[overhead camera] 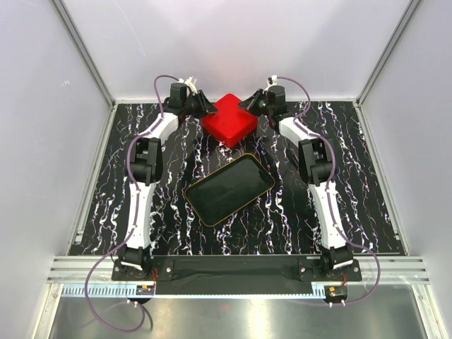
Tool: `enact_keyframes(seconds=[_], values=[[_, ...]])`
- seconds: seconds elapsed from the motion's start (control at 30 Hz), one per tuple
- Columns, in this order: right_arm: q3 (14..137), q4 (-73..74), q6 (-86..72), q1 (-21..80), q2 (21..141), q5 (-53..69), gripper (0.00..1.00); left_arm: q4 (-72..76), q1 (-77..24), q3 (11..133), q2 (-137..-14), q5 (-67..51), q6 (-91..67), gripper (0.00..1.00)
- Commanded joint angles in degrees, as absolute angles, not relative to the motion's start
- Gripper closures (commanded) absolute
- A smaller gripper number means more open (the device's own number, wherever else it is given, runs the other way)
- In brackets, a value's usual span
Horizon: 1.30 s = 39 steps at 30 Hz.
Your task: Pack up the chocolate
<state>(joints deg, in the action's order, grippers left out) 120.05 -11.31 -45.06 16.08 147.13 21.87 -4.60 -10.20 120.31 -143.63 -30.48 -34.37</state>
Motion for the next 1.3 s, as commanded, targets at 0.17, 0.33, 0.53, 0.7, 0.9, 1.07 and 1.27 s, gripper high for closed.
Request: enact_keyframes(seconds=[0.17, 0.33, 0.53, 0.7, 0.9, 1.07, 1.27], values=[[135.8, -26.7, -53.6, 16.3, 153.4, 30.7, 1.00, -4.7, -10.5, 118.4, -143.4, -29.9, -33.2, 0.69], [150.3, -22.7, -61.6, 16.3, 165.8, 31.7, 1.00, -4.7, -10.6, 118.1, -143.3, -29.6, -33.2, 0.69], [147.2, -6.4, -61.5, 15.1, 168.7, 27.5, 1.00, -5.3, -10.9, 117.6, -143.0, -29.0, -32.1, 0.70], [141.2, -9.1, -60.5, 13.8, 164.8, 27.9, 1.00, -5.9, -10.9, 118.2, -143.5, -28.8, -32.1, 0.71], [141.2, -10.5, -56.3, 12.8, 159.5, 30.6, 1.00, -8.9, -10.8, 120.2, -141.2, -29.3, -31.6, 0.71], [141.1, -10.9, -50.1, 12.2, 149.9, 34.2, 0.97, -11.5, -10.4, 121.7, -132.4, -27.6, -30.5, 0.66], [128.3, -0.4, -42.7, 12.5, 128.8, 33.7, 0.92, -15.5, -10.1, 116.0, -119.1, -26.3, -30.9, 0.44]])
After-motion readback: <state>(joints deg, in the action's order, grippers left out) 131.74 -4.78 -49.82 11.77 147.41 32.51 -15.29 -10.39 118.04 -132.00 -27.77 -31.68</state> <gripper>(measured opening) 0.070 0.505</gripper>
